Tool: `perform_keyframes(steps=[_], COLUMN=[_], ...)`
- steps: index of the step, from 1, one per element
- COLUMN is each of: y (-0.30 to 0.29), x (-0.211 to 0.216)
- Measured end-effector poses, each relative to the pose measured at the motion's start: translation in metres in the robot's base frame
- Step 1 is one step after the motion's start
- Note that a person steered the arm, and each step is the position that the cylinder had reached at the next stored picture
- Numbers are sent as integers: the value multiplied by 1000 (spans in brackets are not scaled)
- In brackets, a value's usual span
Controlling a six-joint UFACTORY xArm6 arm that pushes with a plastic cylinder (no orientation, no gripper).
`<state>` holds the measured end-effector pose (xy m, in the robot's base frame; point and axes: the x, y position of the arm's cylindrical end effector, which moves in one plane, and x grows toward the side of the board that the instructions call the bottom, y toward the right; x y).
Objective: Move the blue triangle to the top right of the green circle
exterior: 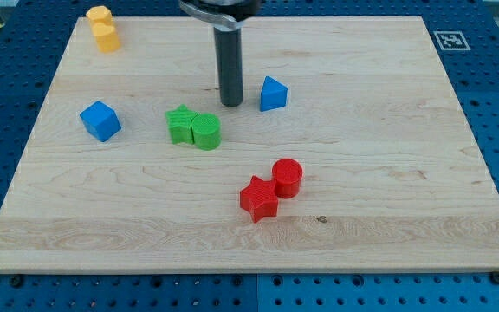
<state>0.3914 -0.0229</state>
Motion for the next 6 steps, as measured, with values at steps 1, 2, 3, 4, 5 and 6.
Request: perform_keyframes(steps=[1,2,3,4,5,6], y=[10,47,98,127,95,74], x=[20,25,22,-3,-15,-20])
